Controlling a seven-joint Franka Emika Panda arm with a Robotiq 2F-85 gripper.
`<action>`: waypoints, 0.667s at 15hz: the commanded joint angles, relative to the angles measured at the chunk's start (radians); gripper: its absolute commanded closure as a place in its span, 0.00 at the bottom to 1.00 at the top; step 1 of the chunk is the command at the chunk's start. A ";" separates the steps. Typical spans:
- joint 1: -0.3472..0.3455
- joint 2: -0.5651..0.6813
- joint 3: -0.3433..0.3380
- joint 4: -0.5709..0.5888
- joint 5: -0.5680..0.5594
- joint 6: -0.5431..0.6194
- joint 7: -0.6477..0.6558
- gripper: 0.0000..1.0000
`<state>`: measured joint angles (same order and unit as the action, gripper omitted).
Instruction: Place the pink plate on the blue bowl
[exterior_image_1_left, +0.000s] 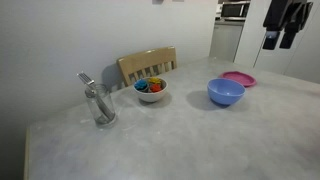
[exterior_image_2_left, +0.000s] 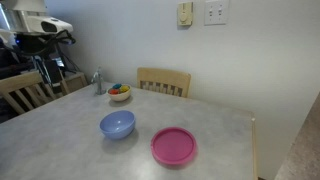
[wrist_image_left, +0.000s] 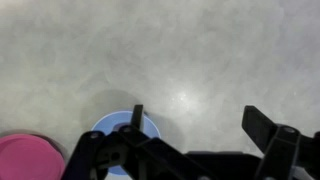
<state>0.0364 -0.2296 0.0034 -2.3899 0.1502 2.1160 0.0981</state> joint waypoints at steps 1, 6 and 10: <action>-0.007 0.000 0.006 0.001 0.001 -0.002 -0.001 0.00; -0.009 0.029 -0.007 0.041 0.039 0.002 -0.009 0.00; -0.017 0.077 -0.043 0.114 0.113 0.000 -0.056 0.00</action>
<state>0.0336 -0.2159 -0.0165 -2.3463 0.1994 2.1200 0.0920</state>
